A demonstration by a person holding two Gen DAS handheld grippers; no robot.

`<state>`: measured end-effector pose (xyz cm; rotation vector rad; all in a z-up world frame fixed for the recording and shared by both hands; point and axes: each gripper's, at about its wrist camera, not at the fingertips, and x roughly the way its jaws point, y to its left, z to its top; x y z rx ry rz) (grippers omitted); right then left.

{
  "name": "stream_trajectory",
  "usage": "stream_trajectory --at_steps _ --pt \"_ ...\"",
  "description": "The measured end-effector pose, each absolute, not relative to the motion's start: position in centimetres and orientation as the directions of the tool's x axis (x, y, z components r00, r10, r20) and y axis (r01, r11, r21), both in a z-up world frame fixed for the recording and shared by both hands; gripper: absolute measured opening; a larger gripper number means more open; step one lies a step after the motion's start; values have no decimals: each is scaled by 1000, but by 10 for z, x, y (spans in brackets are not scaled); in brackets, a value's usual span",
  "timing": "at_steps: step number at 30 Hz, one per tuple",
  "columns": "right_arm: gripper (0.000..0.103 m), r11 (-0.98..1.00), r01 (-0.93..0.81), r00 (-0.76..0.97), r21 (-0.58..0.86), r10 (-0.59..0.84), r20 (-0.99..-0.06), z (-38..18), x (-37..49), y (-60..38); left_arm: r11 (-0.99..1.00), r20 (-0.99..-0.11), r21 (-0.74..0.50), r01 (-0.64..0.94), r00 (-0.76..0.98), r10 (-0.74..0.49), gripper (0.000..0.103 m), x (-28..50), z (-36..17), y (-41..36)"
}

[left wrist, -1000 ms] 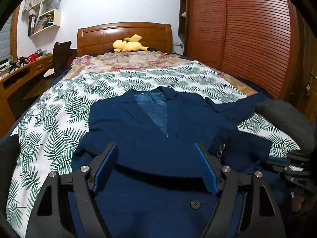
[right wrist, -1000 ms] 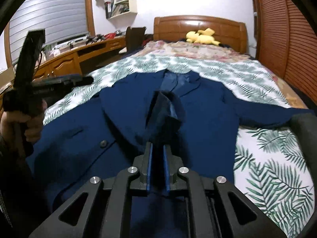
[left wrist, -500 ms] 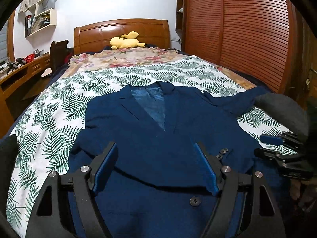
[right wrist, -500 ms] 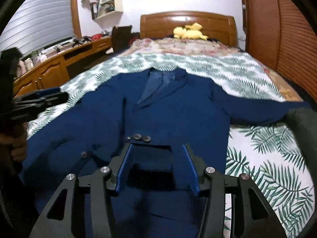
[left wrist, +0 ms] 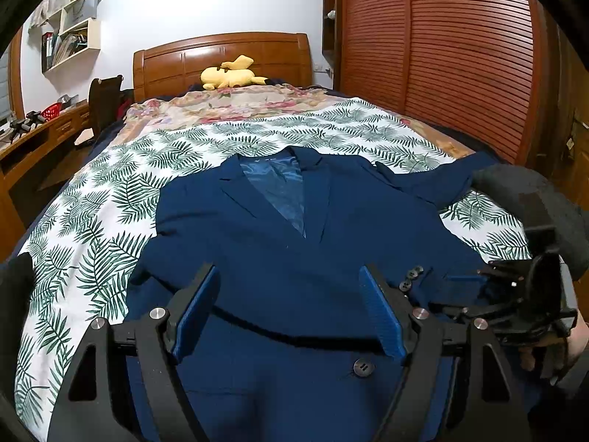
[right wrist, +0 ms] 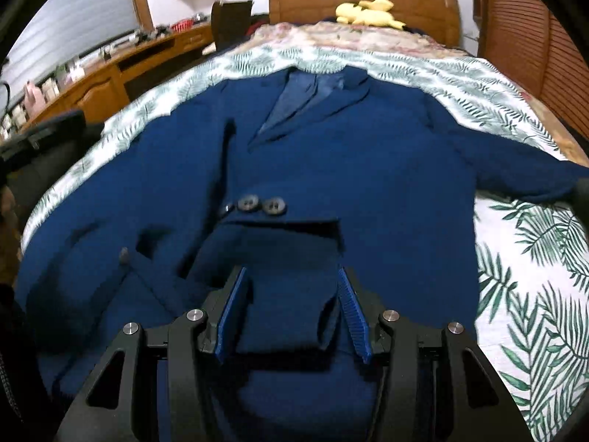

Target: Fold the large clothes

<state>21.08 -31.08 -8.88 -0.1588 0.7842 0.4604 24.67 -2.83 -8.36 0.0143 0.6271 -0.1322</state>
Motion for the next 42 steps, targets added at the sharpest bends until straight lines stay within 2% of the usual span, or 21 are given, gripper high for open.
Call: stream_trajectory --at_steps 5,6,7,10,18,23,26,30,32,36,38,42 --pt "51 887 -462 611 29 342 -714 -88 213 -309 991 -592 -20 133 797 -119 78 247 -85 -31" --pt "48 885 -465 611 28 344 -713 -89 212 -309 991 -593 -19 133 796 -118 78 248 -85 -30" --pt "35 876 -481 605 29 357 -712 -88 211 -307 991 -594 -18 134 795 -119 78 249 -86 -30" --pt "17 868 -497 639 -6 360 -680 -86 204 -309 991 -597 -18 135 794 -119 78 249 -87 -30" --pt "15 898 -438 786 -29 367 -498 -39 150 -336 989 -589 -29 142 798 -132 78 249 -82 -28" --pt "16 909 -417 792 -31 346 -503 -44 118 -328 986 -562 -74 152 810 -167 78 244 -70 -23" --pt "22 917 -394 793 -58 307 -526 -52 103 -323 983 -558 -74 168 810 -180 78 238 -69 -23" --pt "25 935 -351 783 -48 265 -564 -58 91 -326 980 -556 -61 188 809 -190 78 228 -67 -21" --pt "34 942 -333 777 -44 248 -579 -59 89 -331 979 -555 -60 196 808 -196 78 224 -66 -19" --pt "43 948 -310 789 -68 217 -574 -45 86 -330 974 -557 -56 218 803 -211 78 215 -65 -17" --pt "51 950 -302 796 -81 205 -569 -38 89 -327 973 -556 -50 226 803 -215 78 210 -65 -17" --pt "54 949 -296 800 -107 186 -571 -34 108 -323 968 -561 -53 245 794 -232 78 204 -66 -19"
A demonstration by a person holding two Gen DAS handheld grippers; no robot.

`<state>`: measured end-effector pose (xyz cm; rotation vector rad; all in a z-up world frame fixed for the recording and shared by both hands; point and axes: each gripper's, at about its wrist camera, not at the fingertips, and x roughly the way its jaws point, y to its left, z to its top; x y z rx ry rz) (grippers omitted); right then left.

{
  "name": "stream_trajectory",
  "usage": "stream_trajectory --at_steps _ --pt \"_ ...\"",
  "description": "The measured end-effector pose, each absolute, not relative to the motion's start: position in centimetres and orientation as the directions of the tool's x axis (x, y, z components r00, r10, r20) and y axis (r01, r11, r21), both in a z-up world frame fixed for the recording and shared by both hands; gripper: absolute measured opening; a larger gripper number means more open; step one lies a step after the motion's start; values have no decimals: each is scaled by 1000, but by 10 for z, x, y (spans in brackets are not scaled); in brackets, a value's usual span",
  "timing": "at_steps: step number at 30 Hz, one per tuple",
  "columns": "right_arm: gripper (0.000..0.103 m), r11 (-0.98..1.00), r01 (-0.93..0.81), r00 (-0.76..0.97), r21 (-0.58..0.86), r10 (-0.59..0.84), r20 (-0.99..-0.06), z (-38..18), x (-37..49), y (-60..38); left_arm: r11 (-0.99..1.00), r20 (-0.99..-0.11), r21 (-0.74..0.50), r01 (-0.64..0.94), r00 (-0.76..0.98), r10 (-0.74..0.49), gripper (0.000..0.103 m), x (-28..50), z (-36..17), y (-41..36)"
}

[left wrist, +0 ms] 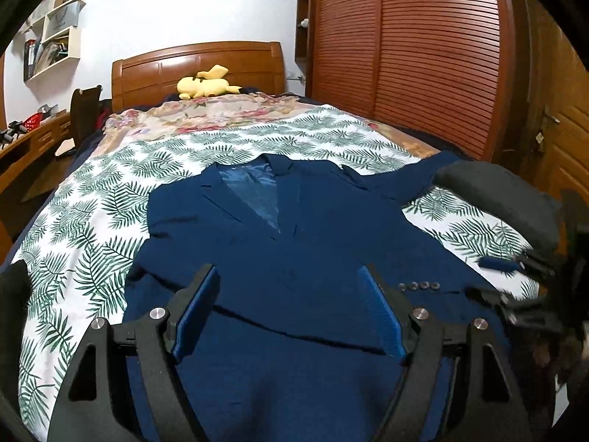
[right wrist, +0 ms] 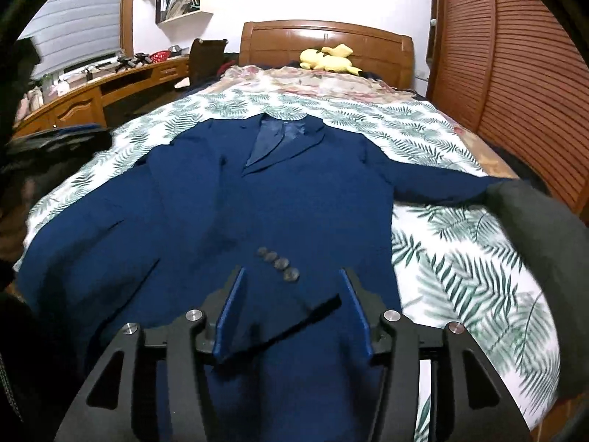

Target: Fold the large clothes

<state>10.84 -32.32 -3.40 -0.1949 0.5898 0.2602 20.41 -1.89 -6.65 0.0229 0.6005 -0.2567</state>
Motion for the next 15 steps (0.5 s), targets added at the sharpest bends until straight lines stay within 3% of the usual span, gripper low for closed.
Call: stream_trajectory --at_steps 8,13,15 --pt "54 960 -265 717 -94 131 -685 -67 170 -331 955 -586 -30 294 769 -255 78 193 -75 -30" --pt "53 952 -307 669 10 224 -709 -72 178 -335 947 -600 -17 321 754 -267 78 189 -79 -40" --pt "32 941 -336 660 25 255 -707 -70 177 -335 944 -603 -20 329 750 -273 78 190 -79 -43"
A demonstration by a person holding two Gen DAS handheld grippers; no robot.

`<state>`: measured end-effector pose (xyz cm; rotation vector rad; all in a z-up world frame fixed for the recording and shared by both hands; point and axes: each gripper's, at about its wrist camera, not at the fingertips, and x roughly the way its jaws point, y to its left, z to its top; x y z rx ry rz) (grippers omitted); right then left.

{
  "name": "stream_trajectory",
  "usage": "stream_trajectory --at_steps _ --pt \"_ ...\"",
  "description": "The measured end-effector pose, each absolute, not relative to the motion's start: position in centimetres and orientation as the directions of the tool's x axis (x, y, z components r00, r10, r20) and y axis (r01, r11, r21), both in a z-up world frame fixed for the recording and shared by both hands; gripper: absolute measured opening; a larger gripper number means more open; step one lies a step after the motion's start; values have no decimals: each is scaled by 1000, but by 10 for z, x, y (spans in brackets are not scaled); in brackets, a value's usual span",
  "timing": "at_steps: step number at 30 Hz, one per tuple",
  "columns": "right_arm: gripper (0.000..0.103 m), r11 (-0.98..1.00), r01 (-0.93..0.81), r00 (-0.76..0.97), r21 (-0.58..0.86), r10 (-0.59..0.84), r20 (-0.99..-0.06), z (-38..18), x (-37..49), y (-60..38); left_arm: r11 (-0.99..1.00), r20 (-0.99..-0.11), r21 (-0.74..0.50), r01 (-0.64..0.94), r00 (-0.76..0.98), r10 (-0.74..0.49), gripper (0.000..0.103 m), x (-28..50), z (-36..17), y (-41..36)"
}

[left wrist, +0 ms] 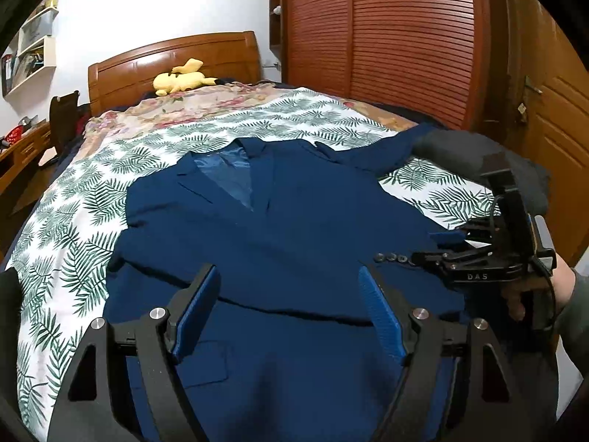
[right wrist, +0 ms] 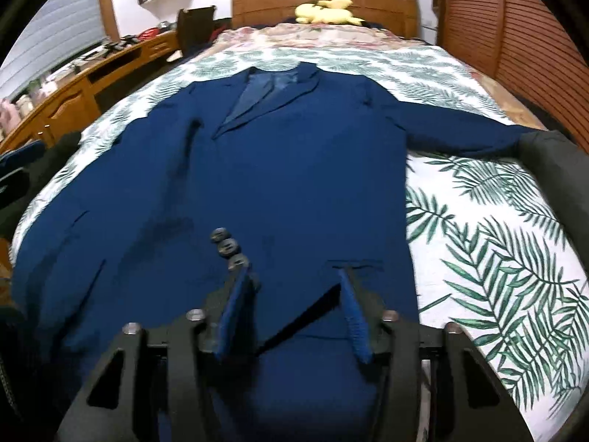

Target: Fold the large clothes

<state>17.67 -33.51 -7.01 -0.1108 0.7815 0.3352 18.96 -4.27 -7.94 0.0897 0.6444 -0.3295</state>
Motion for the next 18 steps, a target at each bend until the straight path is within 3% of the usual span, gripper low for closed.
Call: stream_trajectory --at_steps 1,2,4,9,15,18 --pt "17 935 -354 656 24 266 -706 -68 175 -334 944 -604 -20 331 748 -275 78 190 -80 -44" --pt "10 934 -356 666 8 260 -699 -67 173 -336 943 -606 -19 332 747 -275 78 191 -80 -45" --pt "9 927 -374 703 8 289 -650 -56 165 -339 944 -606 -19 331 747 -274 78 192 -80 -46" --pt "9 954 -297 826 -37 237 -512 -27 142 -353 947 -603 -30 319 750 -272 78 196 -78 -45" --pt "9 965 -237 818 -111 136 -559 -39 149 -349 950 -598 -39 309 755 -270 78 198 -77 -43" --pt "27 969 -204 816 -136 92 -571 -43 155 -349 952 -597 -35 304 758 -264 78 199 -77 -43"
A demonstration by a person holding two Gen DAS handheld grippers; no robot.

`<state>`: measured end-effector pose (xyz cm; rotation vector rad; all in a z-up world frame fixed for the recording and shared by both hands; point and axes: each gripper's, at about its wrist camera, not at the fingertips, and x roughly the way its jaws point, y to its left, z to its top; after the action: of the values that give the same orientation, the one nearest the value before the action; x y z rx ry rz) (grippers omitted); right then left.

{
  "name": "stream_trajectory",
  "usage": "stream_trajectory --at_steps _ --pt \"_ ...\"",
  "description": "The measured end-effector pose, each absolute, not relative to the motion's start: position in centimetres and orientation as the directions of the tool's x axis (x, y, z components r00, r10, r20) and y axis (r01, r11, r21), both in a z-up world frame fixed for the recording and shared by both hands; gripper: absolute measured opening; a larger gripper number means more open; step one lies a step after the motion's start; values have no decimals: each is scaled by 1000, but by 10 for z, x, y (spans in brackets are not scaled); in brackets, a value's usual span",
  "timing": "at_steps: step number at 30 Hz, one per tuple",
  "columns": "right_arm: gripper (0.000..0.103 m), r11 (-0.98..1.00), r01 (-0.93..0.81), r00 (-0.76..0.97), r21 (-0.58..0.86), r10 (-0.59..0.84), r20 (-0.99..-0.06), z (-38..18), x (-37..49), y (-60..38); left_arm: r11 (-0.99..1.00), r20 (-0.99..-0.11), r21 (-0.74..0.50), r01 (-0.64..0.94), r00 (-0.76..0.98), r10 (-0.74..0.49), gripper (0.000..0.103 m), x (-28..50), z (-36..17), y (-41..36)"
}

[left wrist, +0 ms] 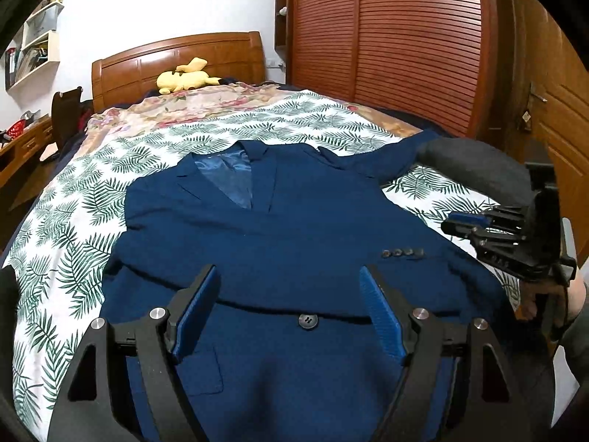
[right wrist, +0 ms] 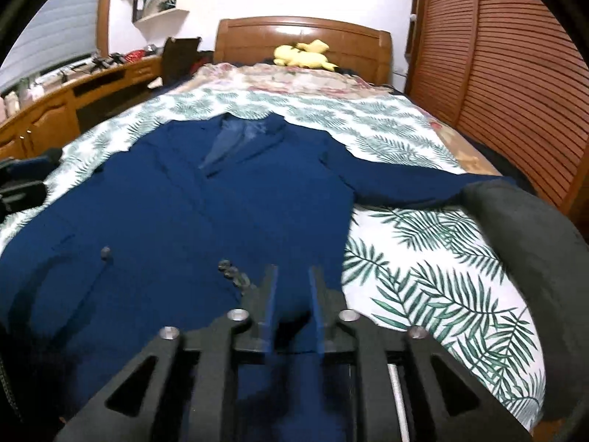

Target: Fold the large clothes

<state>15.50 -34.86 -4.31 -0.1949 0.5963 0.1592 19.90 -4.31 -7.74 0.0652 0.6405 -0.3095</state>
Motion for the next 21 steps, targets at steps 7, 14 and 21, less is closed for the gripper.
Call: stream_trajectory --at_steps 7,14,21 --pt "49 953 -293 800 -82 198 -566 -34 163 -324 960 -595 -31 277 767 -241 78 204 -81 -40" --pt "49 906 -421 702 -30 305 -644 -61 196 -307 975 -593 -44 218 779 -201 78 213 -86 -34" --pt "49 897 -441 674 2 333 -659 -77 206 -307 984 -601 -64 166 781 -171 78 221 -85 -29"
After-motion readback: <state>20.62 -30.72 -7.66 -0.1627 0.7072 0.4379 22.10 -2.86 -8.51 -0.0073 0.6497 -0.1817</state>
